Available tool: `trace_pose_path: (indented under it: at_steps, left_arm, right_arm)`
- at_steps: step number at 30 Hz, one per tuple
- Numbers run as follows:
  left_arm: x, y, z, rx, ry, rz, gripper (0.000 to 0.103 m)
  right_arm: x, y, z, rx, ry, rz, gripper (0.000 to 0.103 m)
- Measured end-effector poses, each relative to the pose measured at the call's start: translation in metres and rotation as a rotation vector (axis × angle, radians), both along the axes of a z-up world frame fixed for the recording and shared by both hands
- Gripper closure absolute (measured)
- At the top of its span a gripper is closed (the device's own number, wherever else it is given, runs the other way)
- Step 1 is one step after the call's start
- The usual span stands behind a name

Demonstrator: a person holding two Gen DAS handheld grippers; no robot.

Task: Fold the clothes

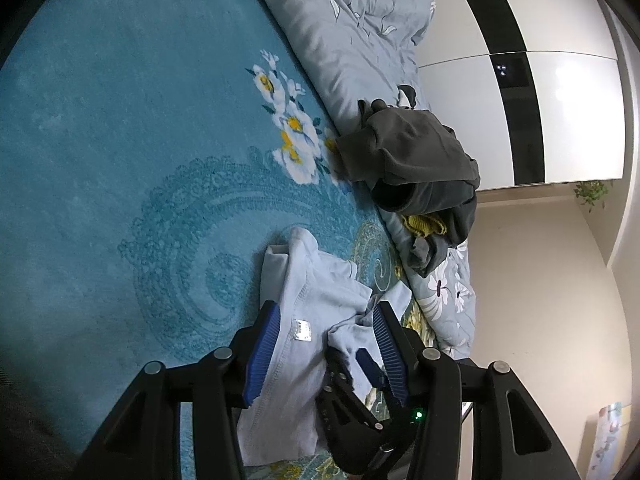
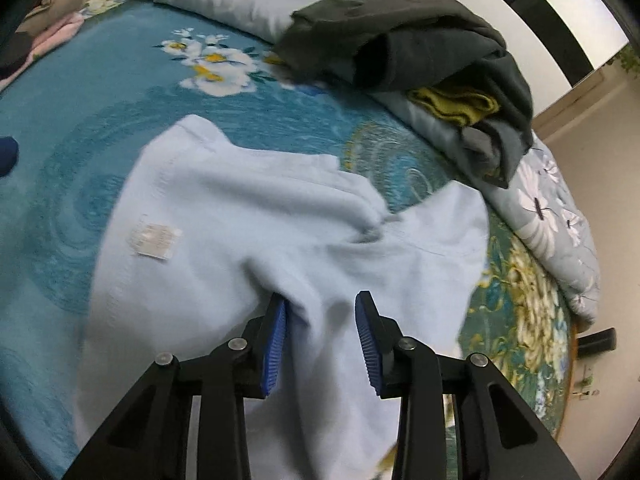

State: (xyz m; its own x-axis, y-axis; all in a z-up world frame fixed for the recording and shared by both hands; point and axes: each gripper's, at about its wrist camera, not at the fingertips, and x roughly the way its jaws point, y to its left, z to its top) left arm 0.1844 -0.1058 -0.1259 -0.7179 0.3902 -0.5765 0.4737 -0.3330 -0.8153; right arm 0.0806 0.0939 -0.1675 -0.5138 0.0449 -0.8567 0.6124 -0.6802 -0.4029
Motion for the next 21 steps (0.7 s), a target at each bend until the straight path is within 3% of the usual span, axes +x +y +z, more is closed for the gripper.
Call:
trace_pose_path:
  at_steps: [4, 8, 10, 12, 14, 17, 21]
  left_arm:
    - [-0.001, -0.001, -0.001, 0.003, -0.003, -0.002, 0.051]
    - [-0.002, -0.002, -0.002, 0.008, -0.003, 0.002, 0.05]
    - [-0.002, -0.003, -0.002, 0.011, -0.002, 0.006, 0.05]
    - [-0.001, -0.004, -0.003, 0.014, -0.001, 0.01, 0.05]
    - [-0.001, -0.005, -0.002, 0.013, 0.001, 0.009, 0.05]
    - [0.0, -0.005, 0.0, 0.008, 0.003, 0.007, 0.05]
    - [0.004, -0.006, 0.004, 0.001, 0.004, 0.01, 0.05]
  right_arm:
    - [0.01, -0.016, -0.007, 0.019, 0.003, 0.036, 0.067]
    - [-0.002, -0.015, -0.012, 0.049, -0.012, -0.01, 0.068]
    - [-0.009, -0.008, -0.005, 0.013, -0.038, -0.057, 0.095]
    - [-0.017, 0.004, 0.005, -0.039, -0.067, -0.111, 0.096]
    - [-0.029, 0.022, 0.019, -0.119, -0.097, -0.187, 0.097]
    - [-0.053, 0.062, 0.042, -0.344, -0.184, -0.347, 0.097]
    - [-0.067, 0.116, 0.062, -0.727, -0.332, -0.493, 0.097]
